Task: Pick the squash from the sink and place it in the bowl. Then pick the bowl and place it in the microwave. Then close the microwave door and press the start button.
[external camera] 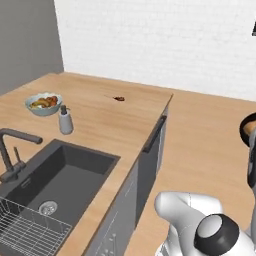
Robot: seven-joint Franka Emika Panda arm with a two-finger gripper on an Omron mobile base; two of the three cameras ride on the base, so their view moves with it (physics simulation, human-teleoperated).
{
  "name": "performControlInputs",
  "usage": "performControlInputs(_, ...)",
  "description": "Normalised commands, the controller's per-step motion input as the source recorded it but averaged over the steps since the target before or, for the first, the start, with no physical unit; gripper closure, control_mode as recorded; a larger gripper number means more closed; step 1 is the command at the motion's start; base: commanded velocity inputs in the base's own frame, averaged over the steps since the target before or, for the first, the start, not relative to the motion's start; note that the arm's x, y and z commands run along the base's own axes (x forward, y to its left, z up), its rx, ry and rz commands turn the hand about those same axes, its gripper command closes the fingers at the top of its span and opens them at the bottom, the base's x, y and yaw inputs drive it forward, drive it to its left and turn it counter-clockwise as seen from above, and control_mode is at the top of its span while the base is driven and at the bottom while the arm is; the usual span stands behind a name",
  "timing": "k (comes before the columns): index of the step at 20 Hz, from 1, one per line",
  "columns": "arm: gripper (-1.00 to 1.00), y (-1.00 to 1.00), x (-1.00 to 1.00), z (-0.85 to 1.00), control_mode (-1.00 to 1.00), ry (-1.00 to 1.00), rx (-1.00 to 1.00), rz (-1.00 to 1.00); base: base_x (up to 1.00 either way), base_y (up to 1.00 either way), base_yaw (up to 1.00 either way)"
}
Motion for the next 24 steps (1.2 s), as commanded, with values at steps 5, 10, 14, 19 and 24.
performControlInputs(5, 1.0, 0.0, 0.0, 0.0, 1.0, 0.0, 0.0, 0.0, 0.59, -0.07, -0.41)
performControlInputs(10, 1.0, 0.0, 0.0, 0.0, 1.0, 0.0, 0.0, 0.0, 0.89, -0.02, -0.29)
performControlInputs(14, 1.0, 0.0, 0.0, 0.0, 1.0, 0.0, 0.0, 0.0, 1.0, -0.22, -0.22)
performControlInputs(19, 1.0, 0.0, 0.0, 0.0, 1.0, 0.0, 0.0, 0.0, 1.0, -0.02, -0.24)
performControlInputs(24, 1.0, 0.0, 0.0, 0.0, 1.0, 0.0, 0.0, 0.0, 1.0, 0.0, -0.28)
